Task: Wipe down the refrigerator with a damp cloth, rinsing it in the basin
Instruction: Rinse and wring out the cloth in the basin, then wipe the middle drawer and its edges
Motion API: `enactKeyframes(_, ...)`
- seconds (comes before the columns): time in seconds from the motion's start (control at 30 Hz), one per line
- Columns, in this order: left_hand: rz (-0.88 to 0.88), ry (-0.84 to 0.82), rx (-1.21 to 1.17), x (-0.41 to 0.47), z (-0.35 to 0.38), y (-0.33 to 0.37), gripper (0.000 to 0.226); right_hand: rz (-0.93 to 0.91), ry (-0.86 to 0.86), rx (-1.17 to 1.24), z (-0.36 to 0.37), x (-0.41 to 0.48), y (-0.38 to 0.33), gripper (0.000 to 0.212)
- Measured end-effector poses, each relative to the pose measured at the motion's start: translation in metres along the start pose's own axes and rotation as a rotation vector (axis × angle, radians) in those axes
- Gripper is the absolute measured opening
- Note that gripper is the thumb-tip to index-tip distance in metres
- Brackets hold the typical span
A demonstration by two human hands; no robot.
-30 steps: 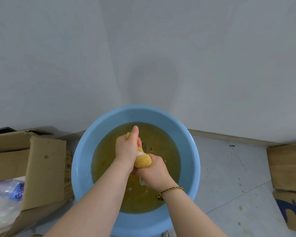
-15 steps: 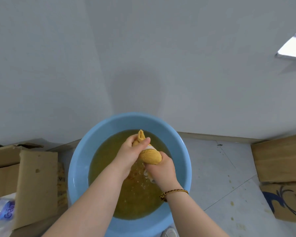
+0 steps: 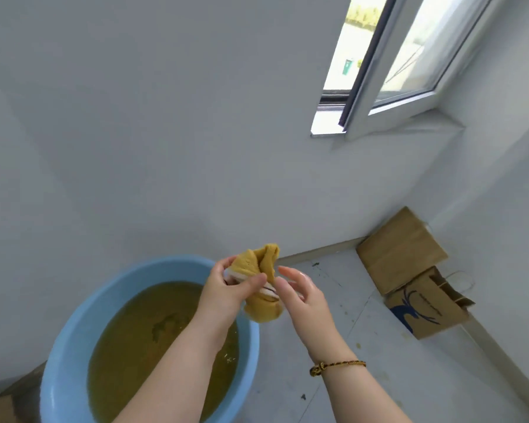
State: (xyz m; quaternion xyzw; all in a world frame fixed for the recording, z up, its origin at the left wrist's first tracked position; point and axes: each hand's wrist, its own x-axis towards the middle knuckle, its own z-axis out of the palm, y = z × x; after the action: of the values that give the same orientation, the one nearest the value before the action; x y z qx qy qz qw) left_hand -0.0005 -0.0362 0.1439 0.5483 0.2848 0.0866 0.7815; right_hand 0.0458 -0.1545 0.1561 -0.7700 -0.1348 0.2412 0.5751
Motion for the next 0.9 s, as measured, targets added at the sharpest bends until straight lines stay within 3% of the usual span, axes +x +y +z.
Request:
enactKeyframes(0.2, 0.059, -0.254, 0.076, -0.047, 0.1, 0.008, 0.042, -0.089, 0.241, 0.069, -0.097, -0.06, -0.02, 0.002)
enactKeyframes(0.27, 0.041, -0.364, 0.058, -0.065, 0.128, 0.002, 0.046, -0.106, 0.357, 0.055, -0.128, -0.091, -0.015, 0.008)
enactKeyframes(0.43, 0.018, -0.624, 0.058, -0.146, 0.214, -0.023, 0.022, -0.149, 0.654, 0.017, -0.199, -0.201, 0.004, 0.02)
enactKeyframes(0.63, 0.063, -0.659, 0.155, -0.247, 0.297, -0.064, 0.016, -0.1, 0.954, -0.09, -0.271, -0.344, 0.035, 0.021)
enactKeyframes(0.9, 0.14, -0.776, 0.185, -0.362, 0.367, -0.106, 0.017, 0.057, 1.322, 0.062, -0.328, -0.496, 0.076, 0.02)
